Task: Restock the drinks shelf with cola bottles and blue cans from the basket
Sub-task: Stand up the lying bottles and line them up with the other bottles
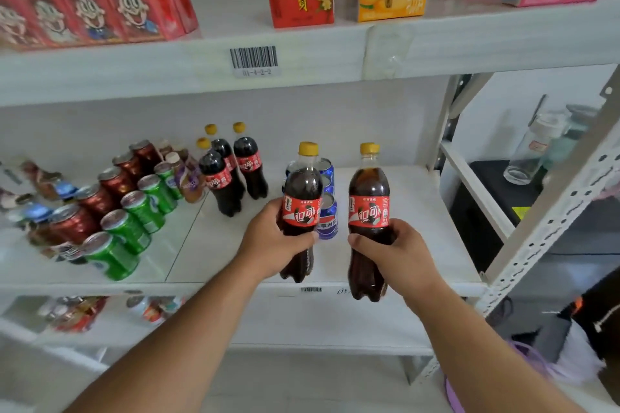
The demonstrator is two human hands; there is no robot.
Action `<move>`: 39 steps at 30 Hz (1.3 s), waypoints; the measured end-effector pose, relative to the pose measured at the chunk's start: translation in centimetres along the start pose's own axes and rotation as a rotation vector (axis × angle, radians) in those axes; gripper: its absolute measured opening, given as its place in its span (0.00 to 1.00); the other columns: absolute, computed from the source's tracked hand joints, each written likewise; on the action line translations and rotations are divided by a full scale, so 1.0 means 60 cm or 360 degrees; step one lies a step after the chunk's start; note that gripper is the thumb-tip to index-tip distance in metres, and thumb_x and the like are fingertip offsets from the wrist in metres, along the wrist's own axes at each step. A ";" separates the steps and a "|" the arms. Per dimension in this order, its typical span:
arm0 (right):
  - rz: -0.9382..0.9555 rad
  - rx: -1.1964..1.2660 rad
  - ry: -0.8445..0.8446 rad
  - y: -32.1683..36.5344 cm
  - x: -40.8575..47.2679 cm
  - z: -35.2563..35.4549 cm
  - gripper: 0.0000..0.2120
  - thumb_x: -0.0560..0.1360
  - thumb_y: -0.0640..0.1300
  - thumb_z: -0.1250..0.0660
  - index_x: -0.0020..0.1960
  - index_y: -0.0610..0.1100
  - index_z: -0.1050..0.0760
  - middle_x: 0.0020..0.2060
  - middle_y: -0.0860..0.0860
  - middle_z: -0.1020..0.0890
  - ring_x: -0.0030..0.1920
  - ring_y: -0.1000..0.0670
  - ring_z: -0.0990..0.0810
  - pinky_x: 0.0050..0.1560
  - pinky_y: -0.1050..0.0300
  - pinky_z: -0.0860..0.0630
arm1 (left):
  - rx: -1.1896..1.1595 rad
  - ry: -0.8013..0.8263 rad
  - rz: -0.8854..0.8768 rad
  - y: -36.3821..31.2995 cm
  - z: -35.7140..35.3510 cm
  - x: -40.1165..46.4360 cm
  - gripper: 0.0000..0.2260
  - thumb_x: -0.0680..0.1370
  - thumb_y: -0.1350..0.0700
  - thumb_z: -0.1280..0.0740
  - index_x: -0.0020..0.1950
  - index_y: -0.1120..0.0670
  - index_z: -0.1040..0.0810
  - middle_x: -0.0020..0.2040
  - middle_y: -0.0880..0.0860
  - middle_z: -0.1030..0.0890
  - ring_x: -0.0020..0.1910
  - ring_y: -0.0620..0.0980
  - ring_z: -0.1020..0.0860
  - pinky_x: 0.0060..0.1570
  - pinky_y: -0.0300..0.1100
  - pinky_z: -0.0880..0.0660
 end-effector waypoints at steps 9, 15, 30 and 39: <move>0.0102 -0.0097 0.0145 0.036 0.018 -0.196 0.21 0.72 0.50 0.20 0.62 0.50 0.21 0.51 0.55 0.14 0.53 0.52 0.15 0.56 0.54 0.19 | -0.0074 -0.0162 0.0093 0.117 0.162 0.011 0.26 0.70 0.56 0.18 0.62 0.39 0.24 0.58 0.43 0.17 0.59 0.45 0.19 0.65 0.50 0.23; 0.0113 -0.0090 0.0174 0.044 0.050 -0.334 0.23 0.71 0.50 0.19 0.63 0.53 0.21 0.51 0.57 0.13 0.53 0.56 0.16 0.55 0.58 0.21 | -0.0175 -0.0158 0.0078 0.202 0.252 0.064 0.29 0.69 0.56 0.17 0.64 0.39 0.25 0.57 0.42 0.17 0.59 0.44 0.19 0.63 0.49 0.22; 0.0000 -0.0330 0.0065 0.060 0.197 -0.458 0.10 0.75 0.40 0.24 0.53 0.46 0.22 0.36 0.48 0.13 0.37 0.43 0.13 0.34 0.51 0.16 | -0.0281 0.0038 0.0105 0.291 0.278 0.179 0.25 0.70 0.63 0.19 0.55 0.37 0.24 0.54 0.42 0.15 0.58 0.45 0.18 0.51 0.39 0.23; -0.0021 -0.0336 0.0053 0.035 0.255 -0.474 0.18 0.74 0.36 0.25 0.56 0.51 0.27 0.42 0.51 0.16 0.39 0.54 0.18 0.33 0.61 0.23 | -0.0315 0.0060 0.0051 0.301 0.257 0.216 0.25 0.71 0.70 0.22 0.54 0.42 0.23 0.46 0.37 0.13 0.47 0.37 0.16 0.45 0.28 0.23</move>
Point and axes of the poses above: each hand's wrist, its own x-axis towards the middle knuckle, its own z-axis out of the back of the hand, y = z × x, the point moved 3 cm from there along x, towards the middle knuckle
